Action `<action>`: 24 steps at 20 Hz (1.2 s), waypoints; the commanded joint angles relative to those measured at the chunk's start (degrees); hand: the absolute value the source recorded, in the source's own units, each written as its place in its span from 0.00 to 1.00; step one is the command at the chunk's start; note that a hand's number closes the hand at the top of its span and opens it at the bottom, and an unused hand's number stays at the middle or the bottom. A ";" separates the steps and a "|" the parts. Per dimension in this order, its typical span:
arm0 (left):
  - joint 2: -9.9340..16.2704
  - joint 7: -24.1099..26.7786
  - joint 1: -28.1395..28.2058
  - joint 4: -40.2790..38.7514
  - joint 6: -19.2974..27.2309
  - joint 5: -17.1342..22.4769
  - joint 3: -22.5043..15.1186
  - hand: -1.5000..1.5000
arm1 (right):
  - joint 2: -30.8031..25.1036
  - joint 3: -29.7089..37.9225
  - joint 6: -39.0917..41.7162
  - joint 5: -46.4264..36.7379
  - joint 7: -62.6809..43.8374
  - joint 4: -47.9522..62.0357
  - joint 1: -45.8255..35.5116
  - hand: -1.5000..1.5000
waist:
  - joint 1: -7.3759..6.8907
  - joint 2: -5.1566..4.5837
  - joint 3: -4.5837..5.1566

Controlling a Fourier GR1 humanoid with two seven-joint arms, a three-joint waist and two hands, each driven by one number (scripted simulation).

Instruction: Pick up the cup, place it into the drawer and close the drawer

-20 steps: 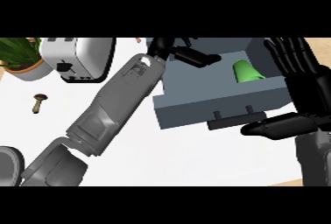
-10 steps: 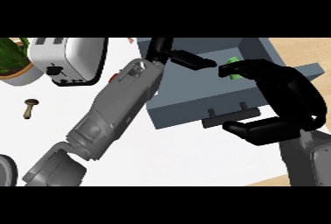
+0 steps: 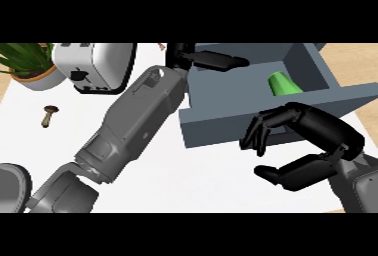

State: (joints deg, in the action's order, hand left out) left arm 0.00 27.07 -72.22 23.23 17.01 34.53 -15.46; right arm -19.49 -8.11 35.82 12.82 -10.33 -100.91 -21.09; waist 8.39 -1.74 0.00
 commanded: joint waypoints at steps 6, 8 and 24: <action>0.00 3.67 0.95 -1.54 0.34 2.57 1.60 0.00 | -2.81 -7.12 -6.13 -26.09 6.05 0.70 7.28 0.00 | -5.97 0.96 -0.09; 0.01 4.99 3.09 0.23 -3.36 3.79 2.57 0.00 | -1.04 -7.46 -9.03 -29.43 6.22 8.05 2.96 0.00 | -7.92 0.98 -0.04; 5.88 3.41 15.17 10.34 -9.75 4.08 2.79 0.00 | 3.71 -6.20 -24.40 -43.36 29.55 59.49 -15.24 1.00 | -14.16 0.73 -0.22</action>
State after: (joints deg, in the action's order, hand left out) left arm 4.34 31.35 -60.09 31.17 9.55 38.25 -12.57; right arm -17.00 -16.95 15.86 -29.55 14.11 -51.85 -31.61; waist -4.55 -0.51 0.02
